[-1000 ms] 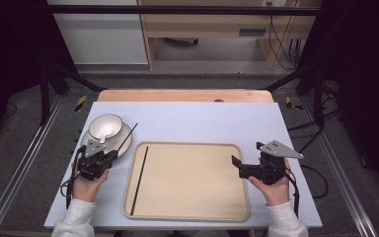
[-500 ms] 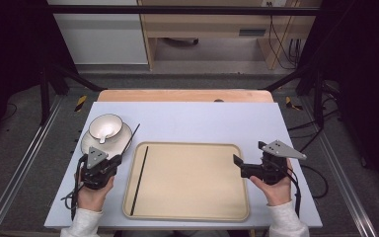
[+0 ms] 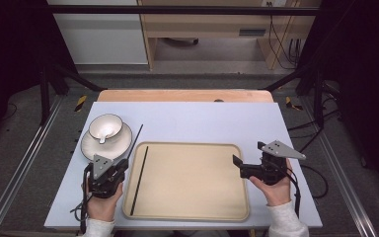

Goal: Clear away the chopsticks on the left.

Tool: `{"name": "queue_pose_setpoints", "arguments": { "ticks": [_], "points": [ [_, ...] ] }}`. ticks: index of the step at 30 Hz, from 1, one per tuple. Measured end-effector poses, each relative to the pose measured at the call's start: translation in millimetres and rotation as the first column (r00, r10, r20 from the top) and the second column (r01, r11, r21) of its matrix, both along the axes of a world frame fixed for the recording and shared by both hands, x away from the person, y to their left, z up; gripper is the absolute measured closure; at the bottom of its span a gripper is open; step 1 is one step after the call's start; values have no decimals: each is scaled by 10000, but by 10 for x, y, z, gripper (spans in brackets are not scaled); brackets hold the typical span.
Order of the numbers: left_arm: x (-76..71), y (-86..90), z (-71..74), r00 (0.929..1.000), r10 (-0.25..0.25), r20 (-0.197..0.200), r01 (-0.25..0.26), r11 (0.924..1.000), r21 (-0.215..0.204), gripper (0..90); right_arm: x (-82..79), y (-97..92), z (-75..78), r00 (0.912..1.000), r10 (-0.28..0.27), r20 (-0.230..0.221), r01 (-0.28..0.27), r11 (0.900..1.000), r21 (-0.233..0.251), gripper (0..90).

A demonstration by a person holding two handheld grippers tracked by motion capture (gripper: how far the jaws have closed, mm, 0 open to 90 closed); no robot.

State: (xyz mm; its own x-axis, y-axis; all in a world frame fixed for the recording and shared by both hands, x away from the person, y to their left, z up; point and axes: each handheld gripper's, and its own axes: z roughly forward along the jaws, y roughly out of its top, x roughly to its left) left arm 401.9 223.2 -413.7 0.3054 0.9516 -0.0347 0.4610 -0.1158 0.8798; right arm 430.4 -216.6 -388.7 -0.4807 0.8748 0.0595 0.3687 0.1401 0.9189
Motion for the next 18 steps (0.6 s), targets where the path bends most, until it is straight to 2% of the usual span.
{"name": "queue_pose_setpoints", "arguments": {
  "ticks": [2,4,9,18],
  "points": [
    [-28,-29,5,9998,183,46,-183,9998,-1,855,-2,-1,3,10000,-4,5,4,10000,35,27],
    [-36,-45,15,9995,303,56,-302,9993,-215,856,-7,-6,10,10000,-5,22,5,10000,36,27],
    [-70,-116,28,9981,609,131,-605,9978,-273,856,-16,-8,25,10000,9,64,-10,9999,102,27],
    [-155,-266,-102,9966,815,134,-804,9944,-690,855,-21,-8,30,9999,59,82,-60,9999,155,28]
  ]
}}
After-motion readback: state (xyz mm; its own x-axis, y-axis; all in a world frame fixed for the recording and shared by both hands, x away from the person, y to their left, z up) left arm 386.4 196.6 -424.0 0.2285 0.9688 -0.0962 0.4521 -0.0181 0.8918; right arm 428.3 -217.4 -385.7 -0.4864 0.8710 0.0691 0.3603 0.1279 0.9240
